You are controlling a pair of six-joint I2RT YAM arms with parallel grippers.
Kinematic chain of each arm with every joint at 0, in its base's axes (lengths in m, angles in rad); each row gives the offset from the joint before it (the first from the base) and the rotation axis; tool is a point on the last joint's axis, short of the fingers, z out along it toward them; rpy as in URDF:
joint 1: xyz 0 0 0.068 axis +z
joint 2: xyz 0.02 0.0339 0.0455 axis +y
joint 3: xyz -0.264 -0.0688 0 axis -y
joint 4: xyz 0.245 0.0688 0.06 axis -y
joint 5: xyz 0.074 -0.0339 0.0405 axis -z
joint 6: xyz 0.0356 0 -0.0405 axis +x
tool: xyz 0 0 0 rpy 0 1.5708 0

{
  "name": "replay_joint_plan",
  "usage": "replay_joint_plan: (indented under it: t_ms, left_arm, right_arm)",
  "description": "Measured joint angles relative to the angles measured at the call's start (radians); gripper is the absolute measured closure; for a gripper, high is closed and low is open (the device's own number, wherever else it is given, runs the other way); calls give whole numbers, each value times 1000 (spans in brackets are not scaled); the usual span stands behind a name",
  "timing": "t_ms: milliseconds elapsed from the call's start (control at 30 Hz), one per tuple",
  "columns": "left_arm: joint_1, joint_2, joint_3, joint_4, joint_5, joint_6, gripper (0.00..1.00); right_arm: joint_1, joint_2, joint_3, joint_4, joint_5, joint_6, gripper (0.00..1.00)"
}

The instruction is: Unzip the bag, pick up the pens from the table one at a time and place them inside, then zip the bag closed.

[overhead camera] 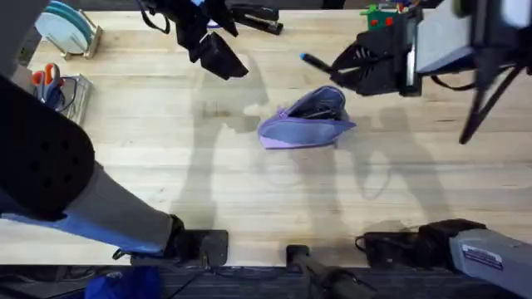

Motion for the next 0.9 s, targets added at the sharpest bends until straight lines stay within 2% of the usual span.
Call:
replay_joint_plan:
  t_ms: [267, 633, 900]
  left_arm:
    - [0, 0, 0, 0, 0, 0, 7]
    - [0, 0, 0, 0, 0, 0, 7]
    - [0, 0, 0, 0, 0, 0, 7]
  right_arm:
    - [37, 91, 0, -46, 94, -7, 970]
    - [46, 186, 0, -80, 115, -13, 970]
    - [68, 284, 0, -70, 118, -104, 970]
